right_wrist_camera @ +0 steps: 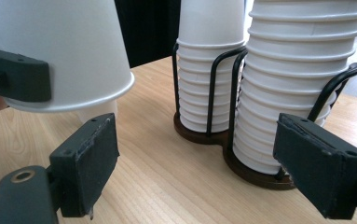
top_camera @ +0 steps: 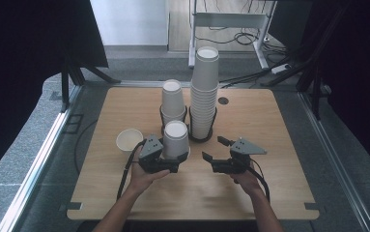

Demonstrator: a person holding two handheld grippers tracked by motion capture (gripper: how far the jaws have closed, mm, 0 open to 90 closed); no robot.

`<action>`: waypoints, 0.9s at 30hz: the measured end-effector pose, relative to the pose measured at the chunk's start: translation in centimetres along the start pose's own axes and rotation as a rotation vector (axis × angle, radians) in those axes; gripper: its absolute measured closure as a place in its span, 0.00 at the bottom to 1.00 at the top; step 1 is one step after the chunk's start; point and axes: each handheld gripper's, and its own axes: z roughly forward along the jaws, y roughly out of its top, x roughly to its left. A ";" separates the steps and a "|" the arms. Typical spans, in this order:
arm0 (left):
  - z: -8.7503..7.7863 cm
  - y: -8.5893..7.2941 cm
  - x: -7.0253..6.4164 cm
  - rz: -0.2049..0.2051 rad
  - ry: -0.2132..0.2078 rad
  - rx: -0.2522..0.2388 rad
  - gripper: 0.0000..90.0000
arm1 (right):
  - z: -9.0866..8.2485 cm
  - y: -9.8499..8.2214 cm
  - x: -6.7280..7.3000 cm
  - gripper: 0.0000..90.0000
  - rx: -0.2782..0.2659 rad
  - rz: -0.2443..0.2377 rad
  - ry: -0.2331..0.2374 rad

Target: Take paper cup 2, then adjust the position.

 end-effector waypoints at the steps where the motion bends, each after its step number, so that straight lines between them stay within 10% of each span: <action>1: 0.0 0.0 -0.1 0.012 0.008 0.004 0.14 | 0.0 -0.1 0.1 0.15 0.002 -0.004 0.000; 27: 1.7 -1.5 -1.0 0.107 0.094 0.131 0.14 | -0.9 -0.6 1.4 0.15 0.003 -0.001 0.021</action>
